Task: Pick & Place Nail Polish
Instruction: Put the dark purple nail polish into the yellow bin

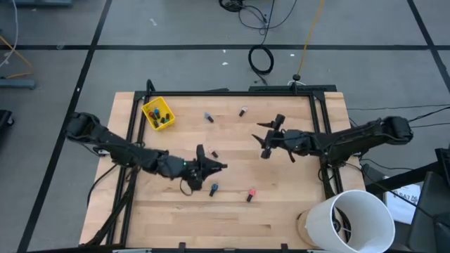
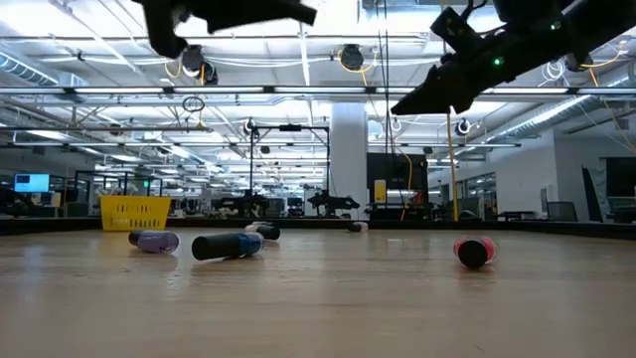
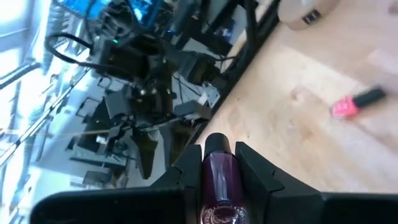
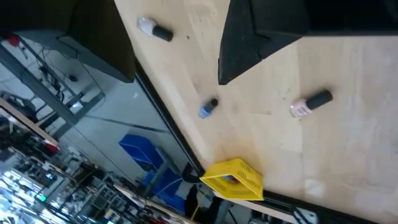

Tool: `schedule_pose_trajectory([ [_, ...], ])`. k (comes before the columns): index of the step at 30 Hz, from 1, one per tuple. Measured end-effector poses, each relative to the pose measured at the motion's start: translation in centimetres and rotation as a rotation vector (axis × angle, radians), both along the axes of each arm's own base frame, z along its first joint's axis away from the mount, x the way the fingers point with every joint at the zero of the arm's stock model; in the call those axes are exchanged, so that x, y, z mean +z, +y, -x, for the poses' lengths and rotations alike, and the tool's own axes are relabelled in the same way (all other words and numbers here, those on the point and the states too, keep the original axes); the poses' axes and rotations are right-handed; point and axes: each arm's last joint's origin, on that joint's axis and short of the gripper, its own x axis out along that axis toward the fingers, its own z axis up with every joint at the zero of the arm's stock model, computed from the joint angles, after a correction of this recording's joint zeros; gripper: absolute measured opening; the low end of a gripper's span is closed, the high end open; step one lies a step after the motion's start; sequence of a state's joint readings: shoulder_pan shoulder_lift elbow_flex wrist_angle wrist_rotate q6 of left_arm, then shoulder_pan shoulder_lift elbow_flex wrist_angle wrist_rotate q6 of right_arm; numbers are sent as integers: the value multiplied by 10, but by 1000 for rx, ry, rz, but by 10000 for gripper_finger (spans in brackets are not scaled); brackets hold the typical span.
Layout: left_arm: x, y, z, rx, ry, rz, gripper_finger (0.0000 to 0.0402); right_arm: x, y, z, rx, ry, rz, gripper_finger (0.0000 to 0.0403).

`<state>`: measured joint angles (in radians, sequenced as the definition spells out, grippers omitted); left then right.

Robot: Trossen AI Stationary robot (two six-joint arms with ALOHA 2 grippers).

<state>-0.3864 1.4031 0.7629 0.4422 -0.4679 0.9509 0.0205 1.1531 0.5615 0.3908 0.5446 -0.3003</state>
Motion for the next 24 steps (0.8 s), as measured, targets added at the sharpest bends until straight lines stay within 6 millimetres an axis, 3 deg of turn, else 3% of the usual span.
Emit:
schedule_pose_trajectory([
  [4,6,-7,9,103,-32,131,52,0,-7,7,-36,-25,-22,210],
  [9,11,6,42,212,-61,262,52,-2,-9,13,-49,-32,-28,210],
  [15,-16,43,96,367,-236,447,52,-2,-9,13,-49,-34,-29,210],
  [21,-65,75,146,413,-497,668,52,-1,-9,13,-49,-45,-29,210],
  [24,-67,87,152,648,-624,830,52,0,-9,13,-48,-59,-29,210],
])
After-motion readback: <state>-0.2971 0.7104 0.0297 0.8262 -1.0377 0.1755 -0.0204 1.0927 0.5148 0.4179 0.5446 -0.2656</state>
